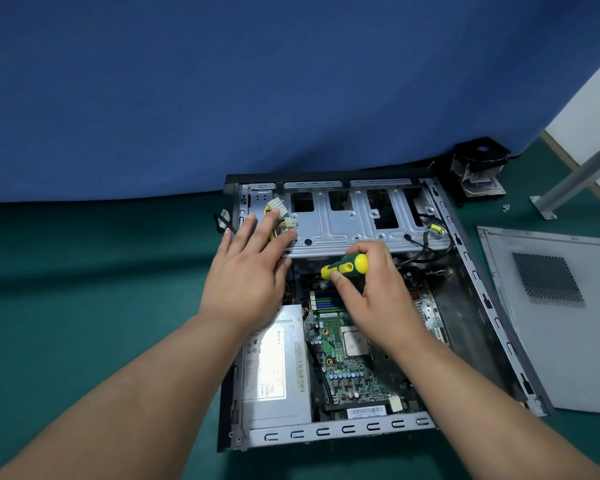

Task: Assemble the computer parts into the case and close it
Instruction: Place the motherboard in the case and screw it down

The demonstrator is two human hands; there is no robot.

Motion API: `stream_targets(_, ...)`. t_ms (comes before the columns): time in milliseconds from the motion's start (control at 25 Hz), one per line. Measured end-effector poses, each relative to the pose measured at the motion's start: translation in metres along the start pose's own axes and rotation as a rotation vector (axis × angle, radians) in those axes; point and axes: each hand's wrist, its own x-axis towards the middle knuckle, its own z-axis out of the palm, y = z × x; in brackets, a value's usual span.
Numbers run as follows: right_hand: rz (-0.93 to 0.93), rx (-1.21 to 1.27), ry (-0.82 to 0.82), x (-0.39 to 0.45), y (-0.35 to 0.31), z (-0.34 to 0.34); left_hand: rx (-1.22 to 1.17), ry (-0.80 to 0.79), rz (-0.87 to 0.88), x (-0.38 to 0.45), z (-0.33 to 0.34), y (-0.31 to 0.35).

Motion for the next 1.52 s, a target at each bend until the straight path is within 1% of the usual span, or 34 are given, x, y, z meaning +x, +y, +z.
stream_targets(280,0.032,-0.024,-0.018,0.000,0.000,0.000,-0.011,0.003,0.001,-0.001,0.000,-0.002)
stream_targets(400,-0.010,-0.050,0.012,0.000,-0.005,0.000,-0.010,0.005,0.002,-0.001,0.001,-0.001)
stream_targets(480,-0.080,-0.152,0.021,0.003,-0.010,-0.002,-0.006,0.004,0.004,0.000,0.001,-0.002)
stream_targets(600,-0.130,-0.401,-0.043,0.014,-0.020,-0.008,-0.015,0.008,0.007,0.001,0.001,-0.003)
stream_targets(640,-0.133,-0.440,-0.073,0.018,-0.024,-0.011,-0.014,0.011,0.006,0.001,0.001,-0.003)
stream_targets(760,-0.135,-0.448,-0.189,0.027,-0.033,-0.022,-0.012,0.015,0.009,0.000,0.001,-0.003)
stream_targets(840,-0.176,-0.508,-0.251,0.028,-0.037,-0.026,-0.013,0.017,0.010,0.000,0.002,-0.002)
stream_targets(920,-0.196,-0.638,-0.243,0.027,-0.043,-0.024,-0.014,0.021,0.012,0.000,0.003,-0.002)
stream_targets(1000,-0.170,-0.785,-0.169,0.026,-0.050,-0.019,-0.018,0.026,0.015,0.000,0.003,-0.002)
stream_targets(1040,-0.156,-0.799,-0.151,0.026,-0.054,-0.016,-0.022,0.027,0.016,0.000,0.003,-0.003)
stream_targets(1120,-0.150,-0.719,-0.186,0.025,-0.058,-0.015,-0.027,0.030,0.017,0.001,0.003,-0.005)
stream_targets(1200,-0.196,-0.678,-0.239,0.024,-0.059,-0.017,-0.030,0.031,0.015,0.001,0.003,-0.006)
stream_targets(1240,-0.217,-0.701,-0.231,0.024,-0.058,-0.018,-0.028,0.030,0.015,0.001,0.003,-0.005)
stream_targets(1280,-0.211,-0.753,-0.198,0.023,-0.058,-0.017,-0.026,0.031,0.016,0.001,0.004,-0.005)
stream_targets(1400,-0.104,-0.892,-0.075,0.023,-0.058,-0.012,-0.024,0.031,0.016,0.000,0.004,-0.004)
stream_targets(1440,-0.081,-0.873,-0.075,0.023,-0.057,-0.012,-0.025,0.030,0.017,0.000,0.004,-0.003)
stream_targets(1520,-0.118,-0.748,-0.156,0.021,-0.056,-0.013,-0.032,0.028,0.012,0.001,0.004,-0.004)
